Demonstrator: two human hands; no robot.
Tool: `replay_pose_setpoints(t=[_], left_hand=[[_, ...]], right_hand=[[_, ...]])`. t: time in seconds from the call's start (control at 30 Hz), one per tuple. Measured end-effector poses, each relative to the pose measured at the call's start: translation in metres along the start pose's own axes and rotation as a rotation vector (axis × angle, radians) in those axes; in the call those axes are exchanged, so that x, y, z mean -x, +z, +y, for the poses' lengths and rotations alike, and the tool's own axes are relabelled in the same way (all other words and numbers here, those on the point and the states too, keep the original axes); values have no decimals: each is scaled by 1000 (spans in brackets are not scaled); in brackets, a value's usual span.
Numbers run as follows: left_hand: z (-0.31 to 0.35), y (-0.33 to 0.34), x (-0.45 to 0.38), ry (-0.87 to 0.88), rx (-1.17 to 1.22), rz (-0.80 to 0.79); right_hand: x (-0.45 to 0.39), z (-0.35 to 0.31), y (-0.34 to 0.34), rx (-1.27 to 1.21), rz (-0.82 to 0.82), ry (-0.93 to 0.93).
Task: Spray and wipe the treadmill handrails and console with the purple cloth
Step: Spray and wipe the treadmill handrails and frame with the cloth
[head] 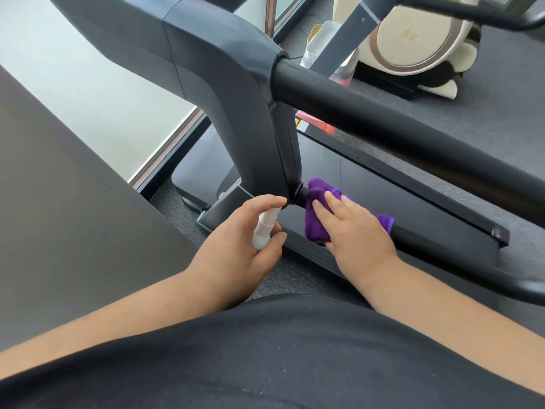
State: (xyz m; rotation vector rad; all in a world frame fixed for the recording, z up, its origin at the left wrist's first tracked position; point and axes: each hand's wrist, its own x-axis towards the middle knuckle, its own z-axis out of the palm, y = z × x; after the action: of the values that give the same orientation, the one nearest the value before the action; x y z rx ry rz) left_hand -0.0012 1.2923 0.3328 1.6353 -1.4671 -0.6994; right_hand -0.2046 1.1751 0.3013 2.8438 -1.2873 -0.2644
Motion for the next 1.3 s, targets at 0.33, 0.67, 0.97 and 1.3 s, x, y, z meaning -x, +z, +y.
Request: replay_pose_setpoints(t=[0.33,0.67,0.97,1.3], left_hand=[[-2,2,-10,20,-20,-18],[15,12,-22,104,-31,-103],[17,11,-18,143,-52,-116],[22,15,-18,177,-116,-118]], right_hand=[[-30,-18,1,70,-18,-35],[-34,-7,-16,-161,-26,103],[21,40,-18,-276,-44,284],[-50,-24,-11,-99,76,80]])
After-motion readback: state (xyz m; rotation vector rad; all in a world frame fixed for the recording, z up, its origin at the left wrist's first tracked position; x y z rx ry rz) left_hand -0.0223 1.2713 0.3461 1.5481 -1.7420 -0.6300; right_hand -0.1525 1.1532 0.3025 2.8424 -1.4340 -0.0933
